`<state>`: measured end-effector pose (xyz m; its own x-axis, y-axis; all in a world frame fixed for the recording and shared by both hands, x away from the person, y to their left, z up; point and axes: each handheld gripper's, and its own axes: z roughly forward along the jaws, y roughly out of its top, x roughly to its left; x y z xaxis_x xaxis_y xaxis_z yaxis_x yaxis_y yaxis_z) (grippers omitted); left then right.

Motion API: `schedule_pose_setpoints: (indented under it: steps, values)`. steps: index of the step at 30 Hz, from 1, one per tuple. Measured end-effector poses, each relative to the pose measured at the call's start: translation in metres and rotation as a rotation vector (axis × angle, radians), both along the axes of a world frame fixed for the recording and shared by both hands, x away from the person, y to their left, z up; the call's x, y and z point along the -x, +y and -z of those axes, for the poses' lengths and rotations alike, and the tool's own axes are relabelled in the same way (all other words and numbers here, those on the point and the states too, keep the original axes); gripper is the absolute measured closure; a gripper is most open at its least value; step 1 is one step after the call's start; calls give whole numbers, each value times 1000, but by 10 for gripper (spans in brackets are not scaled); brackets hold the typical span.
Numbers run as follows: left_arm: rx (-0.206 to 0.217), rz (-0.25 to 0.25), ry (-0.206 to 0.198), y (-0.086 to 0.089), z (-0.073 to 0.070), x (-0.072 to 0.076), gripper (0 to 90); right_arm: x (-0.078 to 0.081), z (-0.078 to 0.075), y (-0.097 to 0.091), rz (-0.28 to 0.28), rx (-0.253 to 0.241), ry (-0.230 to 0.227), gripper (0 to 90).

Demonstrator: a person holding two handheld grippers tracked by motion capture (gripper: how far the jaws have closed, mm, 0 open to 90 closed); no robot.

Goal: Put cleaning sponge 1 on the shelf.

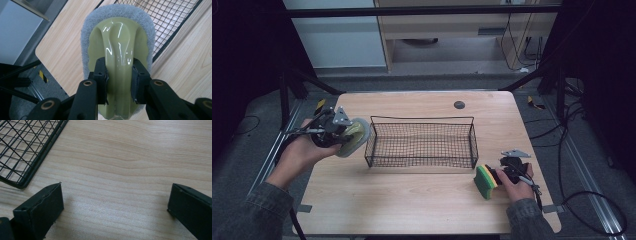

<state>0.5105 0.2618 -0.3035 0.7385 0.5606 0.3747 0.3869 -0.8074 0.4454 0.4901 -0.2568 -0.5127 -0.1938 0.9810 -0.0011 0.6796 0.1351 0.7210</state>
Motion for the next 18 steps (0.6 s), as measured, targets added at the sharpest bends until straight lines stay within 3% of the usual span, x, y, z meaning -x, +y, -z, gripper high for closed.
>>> schedule_pose_setpoints:
  steps: [6, 11, 18]
  values:
    - [-20, 24, -21, -6, -6, -6, 701, 0, 0, 0, 0, 0, 0, 4]
    - [-49, 76, -56, -16, -11, -15, 701, 0, 0, 0, 0, 0, -1, 4]
    - [-56, 115, -82, -26, -11, -26, 701, 0, 0, 0, 0, -1, -1, 4]
